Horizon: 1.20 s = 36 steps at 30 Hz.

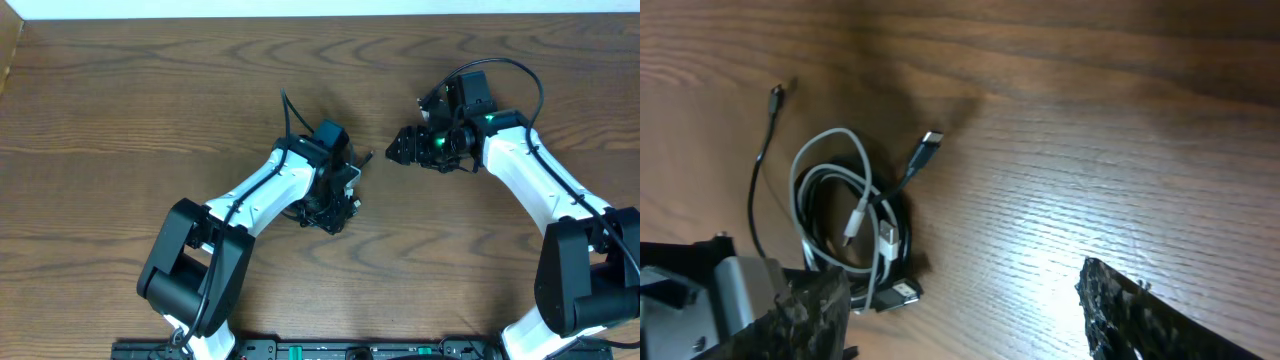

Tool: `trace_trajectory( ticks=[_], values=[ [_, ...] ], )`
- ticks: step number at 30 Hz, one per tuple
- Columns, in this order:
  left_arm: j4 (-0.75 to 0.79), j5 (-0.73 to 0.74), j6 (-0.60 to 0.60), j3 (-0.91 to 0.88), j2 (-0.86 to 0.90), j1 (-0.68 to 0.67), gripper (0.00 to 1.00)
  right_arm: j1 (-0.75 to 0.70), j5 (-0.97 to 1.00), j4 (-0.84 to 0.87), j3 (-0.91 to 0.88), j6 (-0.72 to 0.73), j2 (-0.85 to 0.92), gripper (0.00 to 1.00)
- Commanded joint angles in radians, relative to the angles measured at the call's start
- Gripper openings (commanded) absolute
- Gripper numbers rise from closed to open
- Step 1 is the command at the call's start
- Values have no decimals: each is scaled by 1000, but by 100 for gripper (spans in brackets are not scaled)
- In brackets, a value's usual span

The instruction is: Untangle cables

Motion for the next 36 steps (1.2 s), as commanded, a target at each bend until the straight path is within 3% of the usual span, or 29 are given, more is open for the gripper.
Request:
trace_trajectory(
  ticks=[1, 6, 9, 11, 13, 14, 21, 25, 30, 36],
  values=[
    [2, 6, 26, -8, 4, -21, 63, -4, -49, -1, 0, -14, -10, 69],
    [6, -34, 30, -10, 51, -58, 62, -4, -56, -3, 0, -13, -10, 69],
    [10, -51, 29, -10, 85, -72, 54, -4, -56, -6, 0, -13, -10, 69],
    [11, -52, 29, -10, 98, -74, 40, -4, -56, -6, 0, -13, -10, 69],
    [13, -53, 29, -9, 97, -73, 15, -4, -56, -6, 0, -13, -10, 69],
    [13, -56, 29, -4, 95, -71, 8, -4, -60, -6, 0, -12, -10, 70],
    [-2, -8, -104, 104, -22, -4, 7, -4, -88, -1, 0, -10, -10, 70],
    [10, 201, -126, 143, -139, 66, 8, -7, -141, 8, 1, -35, -10, 70],
    [8, 463, -134, 148, -253, 169, 7, -9, -389, 85, 4, -145, -23, 69],
    [9, 679, -153, 148, -275, 271, 8, -8, -549, 194, 5, -144, -92, 70]
  ],
)
